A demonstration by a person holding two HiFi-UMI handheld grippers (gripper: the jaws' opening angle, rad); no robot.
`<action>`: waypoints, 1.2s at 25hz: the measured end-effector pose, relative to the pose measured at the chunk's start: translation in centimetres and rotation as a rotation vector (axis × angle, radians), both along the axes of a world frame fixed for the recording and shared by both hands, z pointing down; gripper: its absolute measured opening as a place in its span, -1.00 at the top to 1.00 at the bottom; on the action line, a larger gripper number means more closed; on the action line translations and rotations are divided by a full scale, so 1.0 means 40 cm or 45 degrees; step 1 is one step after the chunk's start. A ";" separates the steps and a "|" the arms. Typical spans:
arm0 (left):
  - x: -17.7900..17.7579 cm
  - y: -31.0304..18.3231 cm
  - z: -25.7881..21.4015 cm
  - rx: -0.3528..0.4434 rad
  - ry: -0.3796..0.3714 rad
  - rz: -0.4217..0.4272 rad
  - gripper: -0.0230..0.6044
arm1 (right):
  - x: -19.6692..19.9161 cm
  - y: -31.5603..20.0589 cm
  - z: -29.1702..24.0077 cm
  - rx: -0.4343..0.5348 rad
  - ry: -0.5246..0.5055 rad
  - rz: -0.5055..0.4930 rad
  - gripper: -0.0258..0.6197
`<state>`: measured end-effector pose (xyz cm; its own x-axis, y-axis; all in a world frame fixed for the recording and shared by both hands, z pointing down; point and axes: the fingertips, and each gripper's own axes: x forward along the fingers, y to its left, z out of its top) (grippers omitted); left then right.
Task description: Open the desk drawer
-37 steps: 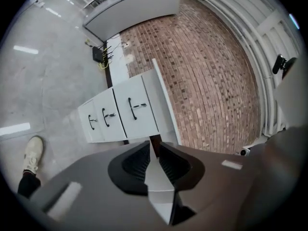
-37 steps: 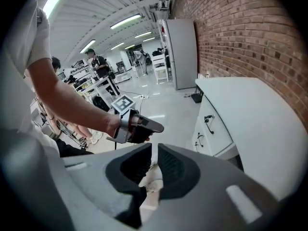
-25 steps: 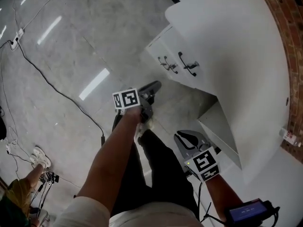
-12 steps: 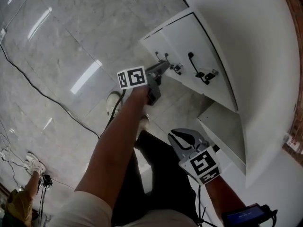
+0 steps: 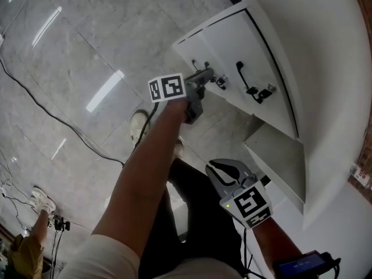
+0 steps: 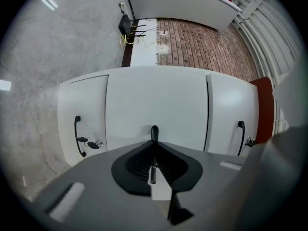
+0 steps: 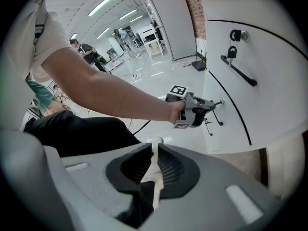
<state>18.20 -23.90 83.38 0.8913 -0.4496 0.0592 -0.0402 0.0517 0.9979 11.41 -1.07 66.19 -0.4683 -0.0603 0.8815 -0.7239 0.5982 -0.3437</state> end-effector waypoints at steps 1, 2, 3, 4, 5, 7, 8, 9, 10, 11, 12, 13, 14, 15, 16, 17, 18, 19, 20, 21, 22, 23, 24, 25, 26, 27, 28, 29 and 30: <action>-0.002 0.003 -0.001 0.005 -0.007 0.012 0.85 | -0.001 -0.004 -0.001 0.005 0.002 -0.004 0.81; -0.005 0.007 -0.001 0.007 -0.013 0.021 0.85 | -0.001 -0.008 -0.002 0.011 0.005 -0.009 0.81; -0.009 0.012 -0.001 0.008 -0.016 0.025 0.85 | -0.001 -0.011 -0.003 0.015 0.008 -0.014 0.81; -0.015 0.019 -0.001 0.007 -0.017 0.024 0.85 | -0.001 -0.012 -0.006 0.018 0.010 -0.020 0.81; -0.024 0.027 -0.001 0.006 -0.017 0.021 0.85 | -0.001 -0.012 -0.008 0.021 0.012 -0.025 0.81; -0.045 0.045 -0.001 0.003 -0.016 0.017 0.85 | -0.005 -0.007 -0.011 0.020 0.014 -0.031 0.81; -0.057 0.055 -0.001 0.000 -0.018 0.017 0.85 | -0.008 -0.001 -0.012 0.017 0.015 -0.033 0.81; -0.068 0.066 -0.001 -0.003 -0.020 0.017 0.85 | -0.012 0.005 -0.014 0.013 0.015 -0.036 0.81; -0.080 0.077 -0.001 -0.006 -0.024 0.018 0.85 | -0.018 0.013 -0.015 0.007 0.014 -0.041 0.81; -0.092 0.088 -0.002 -0.010 -0.028 0.019 0.85 | -0.025 0.020 -0.017 0.002 0.010 -0.047 0.81; -0.105 0.097 -0.002 -0.013 -0.032 0.019 0.85 | -0.033 0.026 -0.018 -0.003 0.006 -0.055 0.81; -0.118 0.106 -0.003 -0.015 -0.037 0.019 0.85 | -0.041 0.030 -0.021 -0.006 0.001 -0.065 0.81; -0.130 0.114 -0.003 -0.016 -0.042 0.019 0.85 | -0.048 0.033 -0.023 -0.007 -0.003 -0.076 0.81; -0.141 0.123 -0.003 -0.018 -0.046 0.018 0.85 | -0.053 0.036 -0.025 -0.007 -0.006 -0.085 0.81; -0.151 0.131 -0.003 -0.020 -0.051 0.018 0.85 | -0.056 0.037 -0.027 -0.006 -0.008 -0.093 0.81; -0.160 0.139 -0.002 -0.022 -0.055 0.018 0.85 | -0.059 0.036 -0.029 -0.004 -0.009 -0.097 0.81; -0.168 0.146 -0.002 -0.024 -0.059 0.018 0.85 | -0.060 0.034 -0.030 -0.001 -0.010 -0.100 0.81; -0.176 0.152 -0.002 -0.025 -0.062 0.018 0.85 | -0.061 0.033 -0.032 0.001 -0.010 -0.102 0.81; -0.183 0.159 -0.003 -0.024 -0.063 0.018 0.85 | -0.061 0.033 -0.035 0.002 -0.009 -0.104 0.81; -0.190 0.165 -0.003 -0.024 -0.064 0.018 0.85 | -0.062 0.035 -0.037 0.002 -0.008 -0.108 0.81; -0.197 0.170 -0.003 -0.022 -0.062 0.018 0.85 | -0.062 0.037 -0.038 0.002 -0.007 -0.112 0.81; -0.202 0.174 -0.003 -0.020 -0.059 0.019 0.85 | -0.061 0.040 -0.039 0.000 -0.005 -0.116 0.81; -0.204 0.176 -0.003 -0.017 -0.055 0.021 0.85 | -0.058 0.044 -0.039 -0.002 -0.004 -0.118 0.81; -0.205 0.176 -0.003 -0.014 -0.053 0.022 0.85 | -0.055 0.047 -0.038 -0.004 -0.002 -0.117 0.81; -0.205 0.175 -0.003 -0.010 -0.052 0.021 0.85 | -0.051 0.049 -0.036 -0.005 0.000 -0.114 0.81; -0.205 0.173 -0.002 -0.006 -0.054 0.016 0.85 | -0.048 0.050 -0.034 -0.006 0.001 -0.110 0.81; -0.205 0.172 -0.002 -0.004 -0.056 0.010 0.85 | -0.047 0.051 -0.033 -0.007 0.001 -0.106 0.81; -0.206 0.172 -0.002 -0.005 -0.060 0.005 0.84 | -0.045 0.053 -0.033 -0.007 0.001 -0.104 0.81; -0.206 0.173 -0.002 -0.006 -0.065 0.003 0.84 | -0.045 0.053 -0.033 -0.006 0.001 -0.105 0.81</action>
